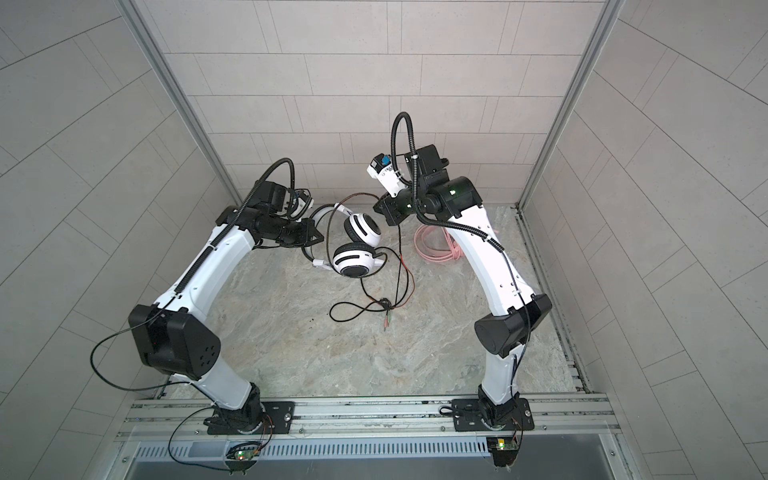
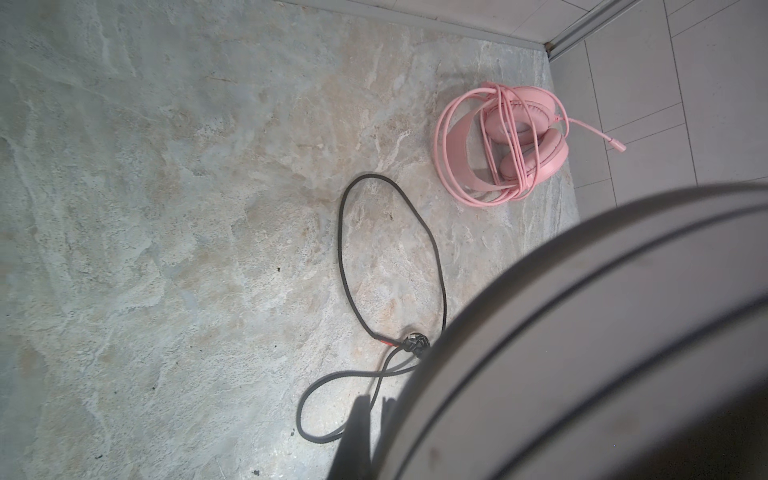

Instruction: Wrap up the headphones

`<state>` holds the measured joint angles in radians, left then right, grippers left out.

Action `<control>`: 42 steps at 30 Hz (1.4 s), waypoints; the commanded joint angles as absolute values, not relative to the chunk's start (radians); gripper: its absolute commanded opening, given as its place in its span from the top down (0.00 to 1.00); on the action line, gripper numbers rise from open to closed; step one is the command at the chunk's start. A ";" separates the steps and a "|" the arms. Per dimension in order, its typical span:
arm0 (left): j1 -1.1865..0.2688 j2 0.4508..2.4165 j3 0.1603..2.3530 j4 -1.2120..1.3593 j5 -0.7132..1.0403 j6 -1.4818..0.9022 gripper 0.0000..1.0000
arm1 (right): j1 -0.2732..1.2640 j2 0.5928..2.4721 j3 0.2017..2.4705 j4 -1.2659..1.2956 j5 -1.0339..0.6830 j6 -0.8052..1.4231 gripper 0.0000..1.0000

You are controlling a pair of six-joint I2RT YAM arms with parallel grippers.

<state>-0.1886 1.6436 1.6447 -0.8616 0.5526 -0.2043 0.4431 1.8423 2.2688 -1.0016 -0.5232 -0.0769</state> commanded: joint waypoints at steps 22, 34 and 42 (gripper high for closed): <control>-0.170 1.531 1.594 -0.637 0.715 -0.340 1.00 | 0.368 1.729 1.697 -0.485 -0.683 0.192 0.87; -0.135 1.539 1.657 -0.650 0.711 -0.379 1.00 | 0.390 1.668 1.444 -0.238 -0.755 0.290 0.34; -0.101 1.567 1.753 -0.680 0.759 -0.414 1.00 | 0.390 1.710 1.294 -0.035 -0.788 0.337 0.24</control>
